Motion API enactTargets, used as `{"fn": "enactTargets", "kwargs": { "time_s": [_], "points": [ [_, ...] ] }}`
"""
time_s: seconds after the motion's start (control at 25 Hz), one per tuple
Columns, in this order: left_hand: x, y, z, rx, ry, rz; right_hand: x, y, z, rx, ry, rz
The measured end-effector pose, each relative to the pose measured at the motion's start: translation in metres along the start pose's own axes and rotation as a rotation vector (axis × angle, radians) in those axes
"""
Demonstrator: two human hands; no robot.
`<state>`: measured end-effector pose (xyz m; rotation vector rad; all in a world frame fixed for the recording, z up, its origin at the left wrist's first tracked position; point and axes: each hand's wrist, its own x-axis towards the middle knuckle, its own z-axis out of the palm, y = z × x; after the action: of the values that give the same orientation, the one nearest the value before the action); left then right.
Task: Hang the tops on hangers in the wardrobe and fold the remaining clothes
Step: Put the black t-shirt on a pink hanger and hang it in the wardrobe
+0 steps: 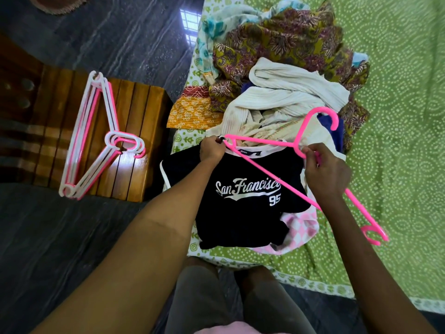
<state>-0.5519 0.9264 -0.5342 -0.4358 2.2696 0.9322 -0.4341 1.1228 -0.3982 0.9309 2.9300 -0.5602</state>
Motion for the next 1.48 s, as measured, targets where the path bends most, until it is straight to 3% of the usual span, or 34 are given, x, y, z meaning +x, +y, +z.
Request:
{"fn": "enactTargets", "kwargs": {
  "time_s": [0.32,0.6,0.92,1.2,1.36,1.48],
  "points": [
    [-0.008,-0.002,-0.014,0.237,-0.119,0.119,0.009,-0.006,0.001,-0.04,-0.068,-0.053],
    [-0.053,-0.014,-0.037,0.346,-0.025,0.282,0.01,-0.026,-0.014,0.019,-0.253,-0.169],
    [-0.102,-0.017,-0.061,0.375,0.098,0.111,0.022,-0.055,-0.035,-0.068,-0.308,-0.289],
    [-0.15,0.029,-0.038,0.117,-0.011,0.341,-0.002,-0.08,0.007,0.09,-0.462,-0.315],
    [-0.151,0.027,-0.046,0.013,0.059,0.321,-0.013,-0.077,0.021,0.481,-0.657,-0.132],
    [-0.146,0.019,-0.058,-0.072,0.116,0.263,-0.005,-0.06,0.015,0.404,-0.703,-0.216]
  ]
}}
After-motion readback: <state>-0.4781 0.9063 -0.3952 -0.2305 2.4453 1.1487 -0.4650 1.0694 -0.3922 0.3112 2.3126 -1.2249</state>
